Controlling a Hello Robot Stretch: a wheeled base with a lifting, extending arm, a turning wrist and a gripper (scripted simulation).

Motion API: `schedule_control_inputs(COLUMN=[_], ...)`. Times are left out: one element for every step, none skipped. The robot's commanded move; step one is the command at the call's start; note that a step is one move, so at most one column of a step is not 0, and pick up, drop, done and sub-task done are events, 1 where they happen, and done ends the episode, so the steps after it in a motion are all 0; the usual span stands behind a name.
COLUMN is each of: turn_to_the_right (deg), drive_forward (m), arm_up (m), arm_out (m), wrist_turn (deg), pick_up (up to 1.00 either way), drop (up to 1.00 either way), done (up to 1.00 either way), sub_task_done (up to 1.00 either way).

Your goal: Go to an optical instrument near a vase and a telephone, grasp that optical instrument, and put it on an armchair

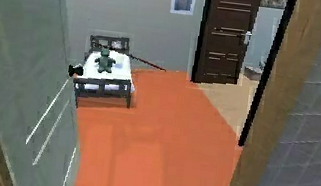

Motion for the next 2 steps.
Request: schedule_control_inputs(turn_to_the_right=[0.0,21.0], drive_forward=[0.75,0.00], arm_up=[0.00,0.00], arm_out=[0.00,0.00], wrist_turn=[0.0,0.0], pick_up=[0.00,0.00], drop=[0.00,0.00], done=[0.00,0.00], sub_task_done=[0.00,0.00])
